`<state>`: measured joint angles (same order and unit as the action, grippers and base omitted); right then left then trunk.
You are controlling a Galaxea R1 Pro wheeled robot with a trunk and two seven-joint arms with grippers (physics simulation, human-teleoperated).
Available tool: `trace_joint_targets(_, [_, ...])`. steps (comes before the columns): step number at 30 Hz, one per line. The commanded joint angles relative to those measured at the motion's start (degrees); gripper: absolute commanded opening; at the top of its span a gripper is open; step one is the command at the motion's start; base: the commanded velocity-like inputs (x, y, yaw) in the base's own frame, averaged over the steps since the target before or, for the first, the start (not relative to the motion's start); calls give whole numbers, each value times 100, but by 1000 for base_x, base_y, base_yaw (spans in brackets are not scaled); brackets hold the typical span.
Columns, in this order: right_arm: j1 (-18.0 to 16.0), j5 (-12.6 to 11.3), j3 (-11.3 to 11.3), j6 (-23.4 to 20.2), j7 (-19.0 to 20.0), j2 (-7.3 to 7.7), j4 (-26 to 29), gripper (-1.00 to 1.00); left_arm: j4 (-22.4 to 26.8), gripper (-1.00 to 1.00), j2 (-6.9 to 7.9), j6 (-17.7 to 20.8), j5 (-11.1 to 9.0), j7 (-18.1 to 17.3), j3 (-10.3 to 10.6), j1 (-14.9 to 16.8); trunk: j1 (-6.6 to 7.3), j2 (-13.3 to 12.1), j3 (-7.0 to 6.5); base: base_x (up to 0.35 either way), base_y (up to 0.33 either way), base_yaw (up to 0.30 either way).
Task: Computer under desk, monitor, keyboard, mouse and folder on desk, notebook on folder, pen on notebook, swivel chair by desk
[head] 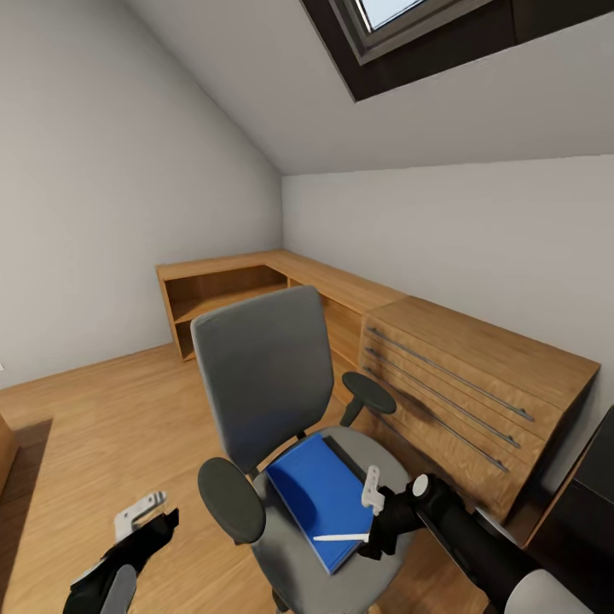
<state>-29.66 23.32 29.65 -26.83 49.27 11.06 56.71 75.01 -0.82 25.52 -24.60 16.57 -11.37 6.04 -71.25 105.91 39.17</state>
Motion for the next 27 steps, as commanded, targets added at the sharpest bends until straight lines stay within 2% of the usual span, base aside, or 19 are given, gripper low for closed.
trace_joint_targets(1, [-5,54,58,-51,-80,-22,0,100,215,100,-6,132,-237,31,-19,2,0,3,7,0,0,0])
trace_joint_targets(4, [-5,88,152,-152,-213,-60,-13,100,464,100,-15,300,-500,23,-31,2,0,3,7,0,0,0])
trace_joint_targets(8, [-5,106,198,-248,-277,-78,-28,100,560,100,-21,362,-606,15,-36,2,0,3,7,0,0,0])
trace_joint_targets(15, [-5,147,216,-273,-329,-173,-118,100,572,100,-7,364,-613,19,-50,2,0,3,7,0,0,0])
trace_joint_targets(22, [-5,543,207,-311,-638,-424,-410,100,568,100,10,355,-595,7,-58,2,0,3,7,0,0,0])
trace_joint_targets(27, [-5,634,205,-451,-694,-485,-460,100,568,100,12,353,-590,6,-58,2,0,3,7,0,0,0])
